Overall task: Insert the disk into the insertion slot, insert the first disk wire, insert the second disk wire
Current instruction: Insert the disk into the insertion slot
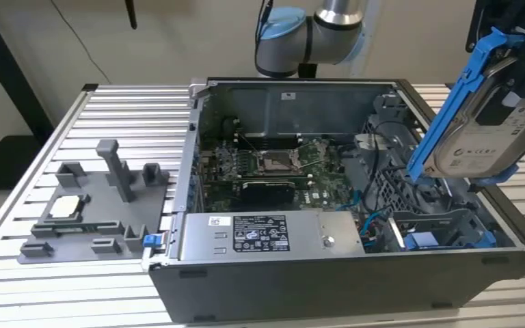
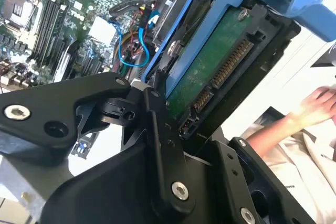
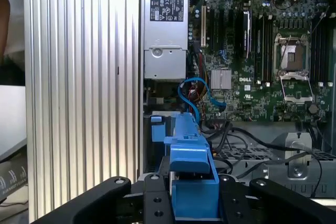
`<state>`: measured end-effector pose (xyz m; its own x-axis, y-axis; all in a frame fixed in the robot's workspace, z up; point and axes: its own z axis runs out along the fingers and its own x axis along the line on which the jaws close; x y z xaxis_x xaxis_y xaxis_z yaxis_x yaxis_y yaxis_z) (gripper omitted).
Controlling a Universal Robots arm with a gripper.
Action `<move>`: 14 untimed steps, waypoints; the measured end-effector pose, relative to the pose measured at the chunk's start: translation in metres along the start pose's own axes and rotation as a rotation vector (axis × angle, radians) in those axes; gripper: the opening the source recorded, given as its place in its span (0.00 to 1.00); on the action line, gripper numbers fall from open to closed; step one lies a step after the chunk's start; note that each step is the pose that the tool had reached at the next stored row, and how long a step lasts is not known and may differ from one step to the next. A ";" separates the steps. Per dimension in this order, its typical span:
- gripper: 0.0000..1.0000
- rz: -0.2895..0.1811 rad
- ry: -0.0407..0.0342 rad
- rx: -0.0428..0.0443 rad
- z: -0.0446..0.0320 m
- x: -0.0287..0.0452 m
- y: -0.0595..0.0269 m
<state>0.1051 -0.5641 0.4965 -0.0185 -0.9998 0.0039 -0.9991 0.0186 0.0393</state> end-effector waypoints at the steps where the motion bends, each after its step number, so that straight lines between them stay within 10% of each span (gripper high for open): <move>1: 0.00 0.000 0.0000 0.0000 0.0000 0.0000 0.0000; 14: 0.00 0.000 -0.0003 0.0000 0.0119 0.0018 -0.0045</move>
<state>0.1091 -0.5660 0.4844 -0.0185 -0.9998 0.0036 -0.9991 0.0186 0.0393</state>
